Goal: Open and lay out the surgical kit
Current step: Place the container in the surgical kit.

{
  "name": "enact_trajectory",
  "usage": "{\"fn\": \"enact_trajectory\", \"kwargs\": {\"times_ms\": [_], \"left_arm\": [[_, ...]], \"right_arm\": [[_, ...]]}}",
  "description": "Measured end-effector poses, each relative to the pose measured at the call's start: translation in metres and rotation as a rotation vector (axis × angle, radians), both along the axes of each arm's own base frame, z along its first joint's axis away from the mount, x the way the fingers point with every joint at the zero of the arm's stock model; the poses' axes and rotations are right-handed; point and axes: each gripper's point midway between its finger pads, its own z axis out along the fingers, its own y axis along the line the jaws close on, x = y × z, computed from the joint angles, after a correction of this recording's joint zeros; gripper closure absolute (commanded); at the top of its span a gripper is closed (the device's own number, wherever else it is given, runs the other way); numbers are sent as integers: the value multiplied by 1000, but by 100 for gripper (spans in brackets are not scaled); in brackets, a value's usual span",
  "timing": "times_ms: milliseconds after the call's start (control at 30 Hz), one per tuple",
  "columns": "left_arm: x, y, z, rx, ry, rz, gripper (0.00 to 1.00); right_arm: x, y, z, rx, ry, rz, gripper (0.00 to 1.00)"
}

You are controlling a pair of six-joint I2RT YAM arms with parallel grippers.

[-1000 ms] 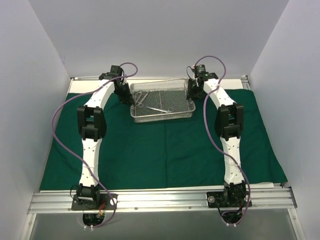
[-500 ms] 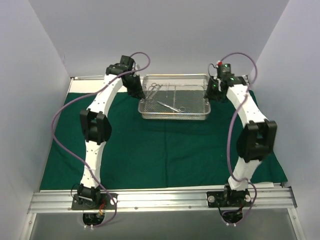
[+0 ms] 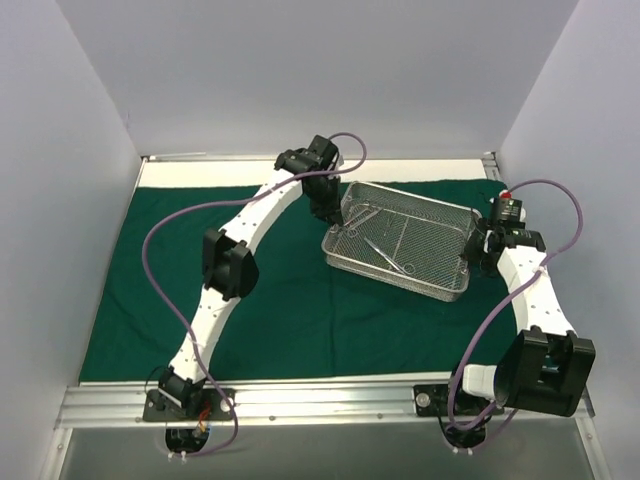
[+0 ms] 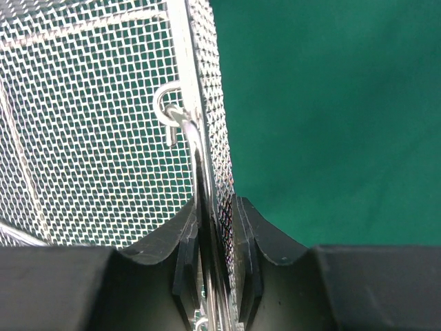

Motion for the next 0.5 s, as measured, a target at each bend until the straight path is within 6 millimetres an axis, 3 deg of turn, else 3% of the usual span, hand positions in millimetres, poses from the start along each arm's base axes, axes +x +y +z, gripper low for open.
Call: {"fn": "enact_trajectory", "kwargs": {"times_ms": [167, 300, 433, 500], "left_arm": [[-3, -11, -27, 6, 44, -21, 98], [-6, -17, -42, 9, 74, -28, 98], [-8, -24, -58, 10, 96, -38, 98], [-6, -26, -59, -1, 90, -39, 91]], "right_arm": [[-34, 2, -35, 30, 65, -41, 100], [-48, 2, -60, 86, 95, -78, 100], [-54, -1, -68, 96, 112, -96, 100], [-53, -2, -67, 92, 107, -98, 100]]}}
